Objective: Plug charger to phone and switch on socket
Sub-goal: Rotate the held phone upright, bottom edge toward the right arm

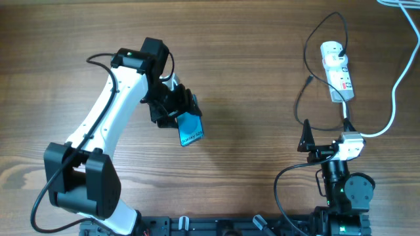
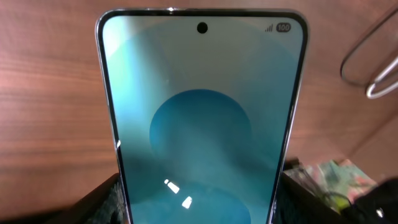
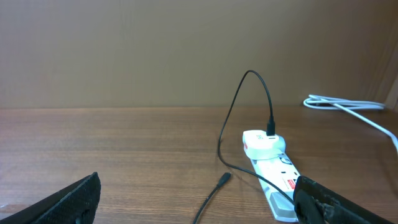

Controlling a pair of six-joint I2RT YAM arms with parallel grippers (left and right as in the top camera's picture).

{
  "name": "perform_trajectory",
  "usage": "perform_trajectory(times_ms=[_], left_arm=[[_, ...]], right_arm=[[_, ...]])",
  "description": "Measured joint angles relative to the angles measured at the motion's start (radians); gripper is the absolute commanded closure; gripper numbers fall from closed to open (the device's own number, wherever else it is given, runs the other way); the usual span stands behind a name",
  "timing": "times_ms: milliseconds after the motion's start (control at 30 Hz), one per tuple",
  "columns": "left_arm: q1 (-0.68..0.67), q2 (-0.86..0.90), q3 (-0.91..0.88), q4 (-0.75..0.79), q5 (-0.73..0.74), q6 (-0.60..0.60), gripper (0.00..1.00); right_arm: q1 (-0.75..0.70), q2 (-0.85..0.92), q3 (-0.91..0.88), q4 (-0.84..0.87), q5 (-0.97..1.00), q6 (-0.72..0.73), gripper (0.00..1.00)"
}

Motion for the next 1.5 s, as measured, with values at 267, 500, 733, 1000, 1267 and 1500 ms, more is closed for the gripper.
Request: perform_trajectory(times_ms=[267,500,733,1000,1267,1500], left_arm=[[0.043,0.0,0.0,-0.123,0.33,-0.003,0.48],[0.044,0.0,0.0,-0.123,0.594,-0.003,0.49],[0.044,0.0,0.0,-0.123,0.655,-0.003,0.49],[0.044,0.0,0.0,-0.121,0.658,-0.003,0.48],[0.044,0.0,0.0,-0.114,0.658,-0.003,0.51],[0.044,0.0,0.001,-0.005,0.659,-0.004,0.53]], right_arm=[[0.0,0.0,0.0,0.0,0.0,0.0,0.0],[0.0,0.0,0.0,0.0,0.0,0.0,0.0],[0.0,0.0,0.0,0.0,0.0,0.0,0.0],[0.0,0.0,0.0,0.0,0.0,0.0,0.0],[0.0,0.0,0.0,0.0,0.0,0.0,0.0],[0.0,0.0,0.0,0.0,0.0,0.0,0.0]])
